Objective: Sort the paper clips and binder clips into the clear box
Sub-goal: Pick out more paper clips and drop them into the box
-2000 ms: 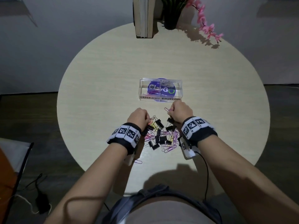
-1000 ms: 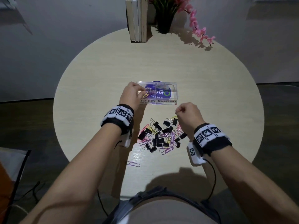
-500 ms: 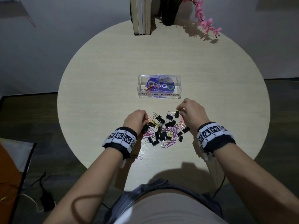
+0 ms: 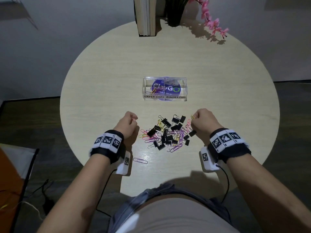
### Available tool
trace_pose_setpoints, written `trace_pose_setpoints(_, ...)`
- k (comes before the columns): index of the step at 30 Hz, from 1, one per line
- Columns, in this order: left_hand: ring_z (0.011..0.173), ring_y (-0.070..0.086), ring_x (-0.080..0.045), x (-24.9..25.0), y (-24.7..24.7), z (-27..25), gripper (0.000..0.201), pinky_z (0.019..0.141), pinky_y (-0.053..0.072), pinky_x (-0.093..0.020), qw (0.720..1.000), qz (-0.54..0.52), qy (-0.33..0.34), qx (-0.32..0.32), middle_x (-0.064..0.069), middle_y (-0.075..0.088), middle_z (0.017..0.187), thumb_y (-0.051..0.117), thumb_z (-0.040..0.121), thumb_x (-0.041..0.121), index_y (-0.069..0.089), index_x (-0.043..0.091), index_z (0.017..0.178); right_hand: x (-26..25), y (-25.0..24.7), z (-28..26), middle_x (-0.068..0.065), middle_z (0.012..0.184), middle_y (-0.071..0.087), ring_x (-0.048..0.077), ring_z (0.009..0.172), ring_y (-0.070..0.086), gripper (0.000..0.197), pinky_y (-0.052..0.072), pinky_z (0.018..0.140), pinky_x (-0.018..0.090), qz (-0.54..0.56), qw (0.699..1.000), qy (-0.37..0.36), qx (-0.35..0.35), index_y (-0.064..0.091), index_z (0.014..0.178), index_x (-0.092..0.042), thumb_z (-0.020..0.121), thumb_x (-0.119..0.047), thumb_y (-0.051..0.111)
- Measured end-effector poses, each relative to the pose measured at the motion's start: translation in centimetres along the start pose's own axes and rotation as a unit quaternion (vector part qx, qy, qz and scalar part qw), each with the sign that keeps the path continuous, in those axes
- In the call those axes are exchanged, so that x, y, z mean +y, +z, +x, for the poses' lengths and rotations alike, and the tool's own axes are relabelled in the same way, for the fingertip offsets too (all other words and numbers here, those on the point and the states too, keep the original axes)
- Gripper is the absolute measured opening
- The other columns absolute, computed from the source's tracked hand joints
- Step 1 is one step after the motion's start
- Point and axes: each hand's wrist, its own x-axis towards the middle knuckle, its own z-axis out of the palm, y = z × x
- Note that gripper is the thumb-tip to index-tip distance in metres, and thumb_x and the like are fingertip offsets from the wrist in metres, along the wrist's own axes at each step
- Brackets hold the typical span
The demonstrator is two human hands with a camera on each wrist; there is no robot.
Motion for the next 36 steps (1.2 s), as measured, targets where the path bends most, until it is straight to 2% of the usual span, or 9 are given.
trace_pose_setpoints(4, 0.084, 0.053, -0.023, -0.9, 0.2, -1.1, 0.009, 0.077, 0.038, -0.03, 0.999, 0.021, 0.014, -0.031, -0.006, 0.058, 0.088, 0.044, 0.091, 0.011, 0.051, 0.015, 0.092, -1.1, 1.3, -0.3, 0.011, 0.078, 0.067, 0.031, 0.079, 0.065, 0.019, 0.046, 0.067, 0.031, 0.001, 0.999, 0.034, 0.026, 0.057, 0.07, -0.009, 0.082, -0.021, 0.066)
trace_pose_setpoints(8, 0.08, 0.054, -0.022, -0.6, 0.5, -1.9, 0.016, 0.073, 0.041, -0.033, 0.992, 0.091, 0.076, -0.051, 0.0, 0.059, 0.08, 0.057, 0.088, 0.02, 0.056, 0.015, 0.103, -2.5, 1.8, -0.6, 0.013, 0.098, 0.07, 0.033, 0.091, 0.066, 0.023, 0.049, 0.073, 0.034, -0.047, 0.997, 0.049, 0.032, 0.066, 0.093, -0.004, 0.083, -0.025, 0.067)
trace_pose_setpoints(12, 0.079, 0.05, -0.02, 0.1, 1.2, -1.9, 0.017, 0.071, 0.035, -0.029, 0.979, 0.162, 0.111, -0.058, 0.001, 0.055, 0.083, 0.056, 0.089, 0.021, 0.056, 0.013, 0.104, -3.5, 1.8, -1.0, 0.015, 0.102, 0.067, 0.033, 0.09, 0.062, 0.026, 0.042, 0.07, 0.033, -0.078, 0.995, 0.05, 0.028, 0.06, 0.094, -0.004, 0.087, -0.029, 0.063)
trace_pose_setpoints(18, 0.081, 0.053, -0.024, 0.3, 2.0, -1.6, 0.01, 0.072, 0.034, -0.028, 0.975, 0.176, 0.064, -0.117, -0.001, 0.057, 0.085, 0.056, 0.089, 0.019, 0.048, 0.016, 0.084, -5.0, 0.4, -0.6, 0.01, 0.088, 0.063, 0.029, 0.08, 0.061, 0.021, 0.048, 0.067, 0.032, -0.031, 0.994, 0.086, -0.061, 0.053, 0.088, -0.005, 0.081, -0.016, 0.07)
trace_pose_setpoints(22, 0.084, 0.053, -0.023, 1.5, 0.5, -1.4, 0.013, 0.074, 0.037, -0.029, 0.967, 0.209, 0.018, -0.147, -0.002, 0.056, 0.087, 0.06, 0.087, 0.021, 0.05, 0.017, 0.079, -5.9, 0.5, -0.8, 0.008, 0.084, 0.058, 0.027, 0.076, 0.056, 0.022, 0.044, 0.064, 0.03, -0.052, 0.993, 0.08, -0.062, 0.052, 0.086, -0.005, 0.081, -0.015, 0.071)
trace_pose_setpoints(26, 0.082, 0.05, -0.022, 5.6, -3.0, -0.4, 0.01, 0.074, 0.037, -0.029, 0.967, 0.237, 0.033, -0.088, -0.006, 0.058, 0.091, 0.056, 0.089, 0.022, 0.051, 0.015, 0.084, -6.2, 1.7, -1.0, 0.011, 0.099, 0.067, 0.029, 0.081, 0.06, 0.018, 0.044, 0.065, 0.03, -0.125, 0.991, 0.055, -0.007, 0.052, 0.085, -0.009, 0.082, -0.013, 0.069)
trace_pose_setpoints(29, 0.081, 0.049, -0.02, 9.3, -4.9, 1.8, 0.005, 0.073, 0.036, -0.027, 0.973, 0.212, 0.089, -0.025, -0.006, 0.058, 0.092, 0.054, 0.091, 0.017, 0.054, 0.012, 0.088, -6.0, 1.8, -0.9, 0.013, 0.107, 0.068, 0.032, 0.097, 0.064, 0.017, 0.043, 0.067, 0.031, -0.15, 0.988, 0.045, 0.009, 0.06, 0.1, -0.005, 0.084, -0.007, 0.065)
trace_pose_setpoints(32, 0.084, 0.055, -0.025, 11.6, -5.0, 5.0, 0.008, 0.074, 0.039, -0.03, 0.971, 0.193, 0.135, 0.039, -0.01, 0.063, 0.095, 0.056, 0.089, 0.017, 0.056, 0.01, 0.091, -5.8, 1.4, -0.7, 0.01, 0.091, 0.062, 0.029, 0.083, 0.059, 0.021, 0.042, 0.066, 0.03, -0.157, 0.986, 0.059, -0.019, 0.06, 0.101, -0.005, 0.083, -0.011, 0.068)
trace_pose_setpoints(36, 0.099, 0.058, -0.032, 12.3, -3.8, 7.8, 0.021, 0.083, 0.043, -0.036, 0.966, 0.211, 0.148, 0.021, -0.016, 0.061, 0.11, 0.057, 0.089, 0.017, 0.055, 0.007, 0.107, -5.5, 1.4, -0.7, 0.008, 0.087, 0.057, 0.027, 0.079, 0.056, 0.02, 0.045, 0.067, 0.031, -0.13, 0.989, 0.06, -0.035, 0.052, 0.089, -0.008, 0.083, -0.016, 0.07)
